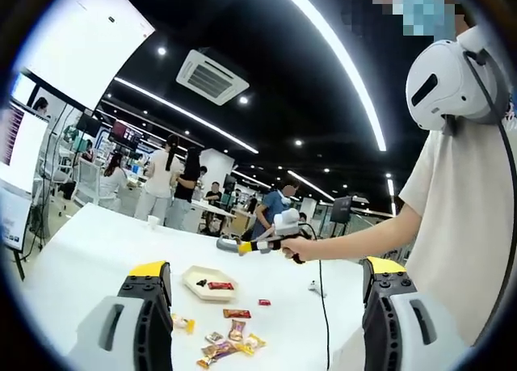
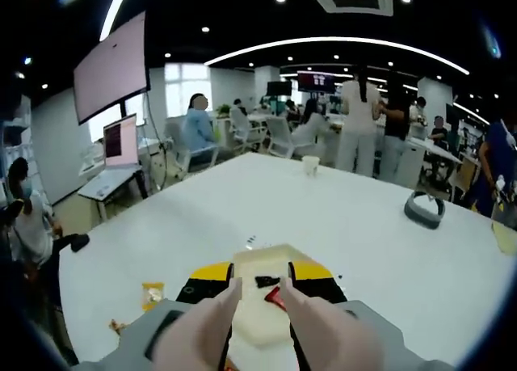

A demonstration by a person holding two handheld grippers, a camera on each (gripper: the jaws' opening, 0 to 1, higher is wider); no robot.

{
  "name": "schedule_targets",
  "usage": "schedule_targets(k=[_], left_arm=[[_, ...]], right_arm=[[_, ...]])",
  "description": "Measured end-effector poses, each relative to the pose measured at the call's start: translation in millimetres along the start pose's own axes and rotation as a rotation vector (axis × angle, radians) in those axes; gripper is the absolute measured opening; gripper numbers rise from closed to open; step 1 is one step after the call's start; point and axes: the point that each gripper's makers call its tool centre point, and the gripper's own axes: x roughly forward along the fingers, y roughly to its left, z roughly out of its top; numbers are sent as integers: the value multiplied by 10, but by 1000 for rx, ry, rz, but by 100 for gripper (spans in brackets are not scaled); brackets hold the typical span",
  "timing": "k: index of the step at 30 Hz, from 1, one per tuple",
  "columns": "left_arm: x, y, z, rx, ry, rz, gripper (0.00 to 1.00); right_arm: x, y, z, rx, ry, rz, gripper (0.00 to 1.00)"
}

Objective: Place the target food into the container with the food tongs after gripping and lifting it, then release it inside without dropping or visibly crushing the food.

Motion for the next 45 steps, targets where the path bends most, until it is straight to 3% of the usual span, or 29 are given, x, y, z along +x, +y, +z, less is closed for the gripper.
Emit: schedule_targets(k=[11, 22, 29, 35, 39, 42, 45], left_arm=[[-60, 14, -5, -10, -6, 2, 99], [6, -56, 2, -17, 6, -31, 99], [66, -54, -21, -22, 13, -45, 99], [211, -95, 81, -33, 42, -67, 99], [347, -158, 99, 22, 111, -122, 99], [478, -178, 111, 45, 120, -119, 99], [598, -187, 95, 18, 127, -97, 99]], right_arm=[[-63, 60, -79, 18, 0, 0, 26], [-197, 11, -311, -26, 39, -10, 26], [-243, -37, -478, -74, 64, 19, 26], [-302, -156, -660, -46, 87, 21, 26], [-400, -274, -809, -29, 94, 18, 26], [-484, -395, -929, -27, 99, 17, 26], [-583, -513, -1024, -5, 108, 18, 26]])
